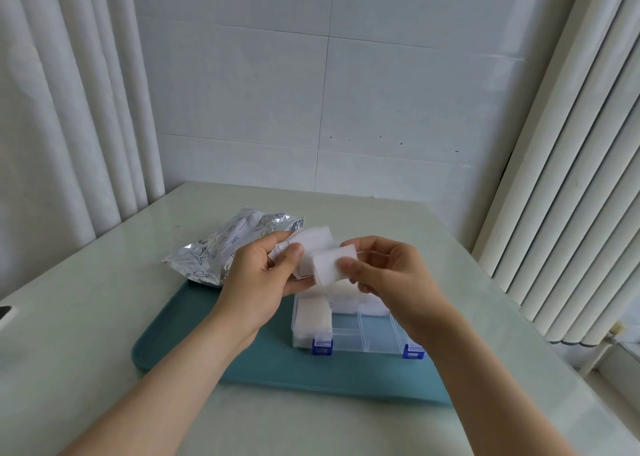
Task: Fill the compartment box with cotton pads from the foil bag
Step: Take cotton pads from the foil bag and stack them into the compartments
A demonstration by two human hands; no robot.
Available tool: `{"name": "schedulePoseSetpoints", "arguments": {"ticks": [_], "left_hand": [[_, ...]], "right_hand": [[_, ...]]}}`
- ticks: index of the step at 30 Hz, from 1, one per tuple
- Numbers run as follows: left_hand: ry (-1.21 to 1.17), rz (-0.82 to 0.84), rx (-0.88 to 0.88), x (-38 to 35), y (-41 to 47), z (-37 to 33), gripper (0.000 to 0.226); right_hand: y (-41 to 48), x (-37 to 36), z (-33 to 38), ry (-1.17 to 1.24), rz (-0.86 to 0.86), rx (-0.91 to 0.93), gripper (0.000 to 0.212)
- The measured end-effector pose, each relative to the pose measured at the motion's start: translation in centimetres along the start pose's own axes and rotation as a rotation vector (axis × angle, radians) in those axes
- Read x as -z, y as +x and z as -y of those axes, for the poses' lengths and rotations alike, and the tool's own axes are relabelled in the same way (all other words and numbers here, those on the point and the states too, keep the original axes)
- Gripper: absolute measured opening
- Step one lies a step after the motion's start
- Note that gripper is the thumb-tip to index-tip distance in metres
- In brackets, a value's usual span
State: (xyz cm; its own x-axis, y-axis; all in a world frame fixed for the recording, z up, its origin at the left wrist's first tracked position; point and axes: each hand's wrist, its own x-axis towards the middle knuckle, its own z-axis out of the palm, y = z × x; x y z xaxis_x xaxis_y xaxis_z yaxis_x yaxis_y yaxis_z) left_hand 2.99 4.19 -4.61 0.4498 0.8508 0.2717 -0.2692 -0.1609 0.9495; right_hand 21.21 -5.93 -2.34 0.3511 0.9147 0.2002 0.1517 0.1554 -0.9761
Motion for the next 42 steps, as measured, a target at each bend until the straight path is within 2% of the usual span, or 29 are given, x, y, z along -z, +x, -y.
{"name": "schedulePoseSetpoints", "arguments": {"ticks": [7, 10, 13, 17, 21, 24, 29, 31, 34, 37, 40, 42], "left_hand": [[-0.078, 0.064, 0.026, -0.6, -0.5, -0.6, 0.019], [-0.091, 0.056, 0.036, -0.6, -0.4, -0.3, 0.021], [-0.102, 0.055, 0.039, -0.6, -0.4, -0.2, 0.022], [-0.113, 0.045, 0.057, -0.5, -0.4, -0.3, 0.026], [-0.135, 0.057, 0.092, -0.4, -0.5, -0.5, 0.03], [-0.197, 0.068, 0.148, -0.8, -0.6, -0.7, 0.035], [-0.317, 0.138, 0.232, -1.3, -1.1, -1.3, 0.04], [-0.325, 0.137, 0.253, -1.3, -1.0, -1.3, 0.038], [-0.327, 0.142, 0.284, -1.2, -0.8, -1.1, 0.037], [-0.265, 0.203, 0.266, -1.0, -0.8, -1.1, 0.038], [-0.098, 0.263, 0.178, -0.9, -0.9, -0.7, 0.029], [-0.065, 0.239, 0.157, -0.9, -0.9, -0.4, 0.026]], "right_hand": [[-0.2, -1.1, 0.0, -0.119, -0.111, 0.041, 0.025], [-0.1, -1.5, -0.4, -0.133, -0.094, 0.032, 0.032], [-0.1, -1.9, -0.4, -0.126, -0.084, 0.033, 0.029], [-0.1, -1.6, 0.0, -0.149, -0.183, 0.095, 0.023], [-0.3, -0.7, 0.8, -0.035, -0.045, 0.097, 0.016], [-0.6, -0.9, 1.1, -0.009, 0.004, 0.121, 0.023], [-0.3, -1.3, 0.2, -0.149, -0.156, 0.156, 0.037], [-0.1, -1.4, -0.1, -0.202, -0.15, 0.168, 0.044], [0.1, -1.6, -0.2, -0.314, -0.121, 0.223, 0.031], [0.0, -1.6, -0.1, -0.311, -0.118, 0.252, 0.016], [-0.2, -1.6, 0.1, -0.311, -0.079, 0.261, 0.016], [-0.4, -1.7, 0.3, -0.29, -0.051, 0.241, 0.023]]}}
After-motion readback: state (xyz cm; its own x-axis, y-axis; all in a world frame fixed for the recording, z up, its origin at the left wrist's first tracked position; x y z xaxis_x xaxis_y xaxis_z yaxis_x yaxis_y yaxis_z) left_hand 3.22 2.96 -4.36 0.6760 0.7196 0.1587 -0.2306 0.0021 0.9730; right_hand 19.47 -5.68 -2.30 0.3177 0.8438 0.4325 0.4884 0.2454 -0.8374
